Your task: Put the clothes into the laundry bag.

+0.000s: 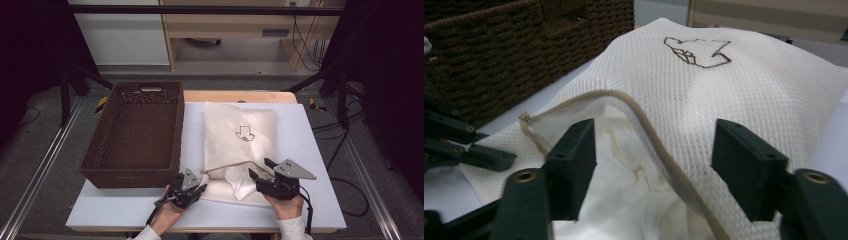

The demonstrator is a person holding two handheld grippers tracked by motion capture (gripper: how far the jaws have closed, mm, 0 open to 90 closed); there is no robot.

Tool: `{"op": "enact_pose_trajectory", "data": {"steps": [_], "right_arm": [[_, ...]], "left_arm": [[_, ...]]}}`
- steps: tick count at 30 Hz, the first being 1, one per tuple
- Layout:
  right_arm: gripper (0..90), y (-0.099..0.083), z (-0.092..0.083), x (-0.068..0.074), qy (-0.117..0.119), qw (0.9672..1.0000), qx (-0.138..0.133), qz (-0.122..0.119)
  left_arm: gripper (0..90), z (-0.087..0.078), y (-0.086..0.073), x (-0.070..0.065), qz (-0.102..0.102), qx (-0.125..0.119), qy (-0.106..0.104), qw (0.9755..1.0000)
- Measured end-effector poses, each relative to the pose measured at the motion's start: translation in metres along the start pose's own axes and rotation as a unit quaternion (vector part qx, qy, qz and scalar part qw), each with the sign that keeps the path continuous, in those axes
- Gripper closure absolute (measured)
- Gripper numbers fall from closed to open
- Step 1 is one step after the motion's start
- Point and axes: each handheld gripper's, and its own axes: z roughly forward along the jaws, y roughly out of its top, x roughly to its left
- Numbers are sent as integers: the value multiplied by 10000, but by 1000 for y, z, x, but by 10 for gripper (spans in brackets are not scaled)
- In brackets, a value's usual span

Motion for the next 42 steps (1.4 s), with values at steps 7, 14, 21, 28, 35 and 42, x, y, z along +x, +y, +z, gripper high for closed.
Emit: {"op": "enact_pose_trajectory", "data": {"steps": [7, 14, 21, 28, 35, 42], "right_arm": [[328, -6, -4, 15, 170, 9998, 17, -33], [337, -22, 21, 34, 277, 9980, 537, -168], [333, -39, 46, 22, -264, 9942, 1043, -66], [658, -33, 66, 14, -371, 9882, 1481, 118], [806, -17, 83, 9, -602, 9867, 1511, 38], [804, -16, 113, -8, -1044, 9874, 1186, 129]], "left_arm": [[822, 0, 0, -1, 24, 0, 13, 10000], [822, 0, 0, -1, 46, -1, 40, 10000], [823, 0, 0, -1, 41, -1, 37, 10000], [825, 0, 0, -2, 66, 1, 53, 10000], [838, 0, 0, -1, 53, 6, 29, 10000], [841, 0, 0, -2, 57, 14, 26, 10000]]}}
